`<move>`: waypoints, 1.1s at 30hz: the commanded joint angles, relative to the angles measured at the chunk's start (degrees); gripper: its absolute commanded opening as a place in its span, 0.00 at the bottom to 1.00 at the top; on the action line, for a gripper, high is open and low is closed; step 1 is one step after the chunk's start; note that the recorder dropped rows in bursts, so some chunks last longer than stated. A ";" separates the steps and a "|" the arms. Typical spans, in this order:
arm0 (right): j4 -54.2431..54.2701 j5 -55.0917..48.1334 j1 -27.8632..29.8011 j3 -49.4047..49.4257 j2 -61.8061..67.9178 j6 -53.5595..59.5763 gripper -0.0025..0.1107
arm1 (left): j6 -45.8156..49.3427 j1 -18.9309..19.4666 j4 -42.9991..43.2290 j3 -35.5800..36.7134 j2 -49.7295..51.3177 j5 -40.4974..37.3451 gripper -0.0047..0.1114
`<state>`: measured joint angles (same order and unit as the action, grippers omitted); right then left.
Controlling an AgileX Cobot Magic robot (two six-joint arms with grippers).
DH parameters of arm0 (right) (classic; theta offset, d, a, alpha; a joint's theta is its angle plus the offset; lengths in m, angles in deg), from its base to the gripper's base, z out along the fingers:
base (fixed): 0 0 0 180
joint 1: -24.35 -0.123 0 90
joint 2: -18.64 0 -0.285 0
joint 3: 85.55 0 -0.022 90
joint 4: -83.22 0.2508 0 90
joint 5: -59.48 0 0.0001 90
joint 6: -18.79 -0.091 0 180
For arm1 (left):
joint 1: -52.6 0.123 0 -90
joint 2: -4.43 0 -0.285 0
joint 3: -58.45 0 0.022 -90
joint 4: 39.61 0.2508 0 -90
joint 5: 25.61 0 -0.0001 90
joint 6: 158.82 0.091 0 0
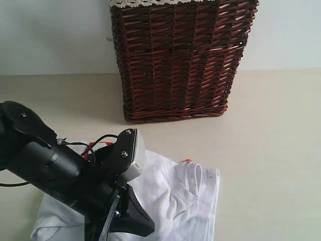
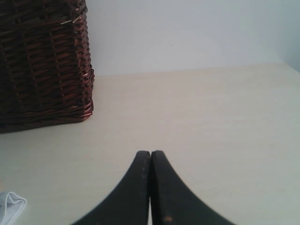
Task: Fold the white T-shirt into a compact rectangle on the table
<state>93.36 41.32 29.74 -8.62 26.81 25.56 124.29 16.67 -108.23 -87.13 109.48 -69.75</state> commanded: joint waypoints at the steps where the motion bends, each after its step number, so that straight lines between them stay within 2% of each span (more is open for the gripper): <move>1: 0.03 0.44 0.00 0.28 -0.38 0.20 0.02 | 0.01 -0.53 -2.33 -0.30 2.25 2.86 0.04; 5: 0.03 0.44 0.00 0.28 -0.38 0.20 0.02 | 1.44 -3.12 -2.13 -0.30 6.35 3.13 0.04; 14: 0.03 0.44 0.00 0.28 -0.38 0.20 0.02 | 1.98 -8.74 -5.31 -0.46 7.64 2.96 0.04; 18: 0.03 0.44 0.00 0.28 -0.38 0.20 0.02 | 1.17 -9.13 -8.80 -1.28 7.06 6.46 0.04; 21: 0.03 0.44 0.00 0.28 -0.38 0.20 0.02 | -3.71 -6.72 -8.66 -3.44 4.19 12.90 0.04; 25: 0.03 0.44 0.00 0.28 -0.38 0.20 0.02 | -12.73 -1.56 -8.66 -4.32 0.54 27.57 0.04; 27: 0.03 0.44 0.00 0.28 -0.38 0.20 0.02 | -13.74 0.80 -8.38 -3.24 0.56 32.50 0.04; 30: 0.03 0.44 0.00 0.28 -0.38 0.20 0.02 | -13.11 3.34 -7.15 0.44 1.12 33.39 0.04; 33: 0.03 0.44 0.00 0.28 -0.38 0.20 0.02 | -12.71 3.89 -4.90 2.67 1.38 33.57 0.04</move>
<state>93.36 41.32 29.74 -8.62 26.81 25.56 111.69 20.20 -114.72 -86.39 110.80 -36.40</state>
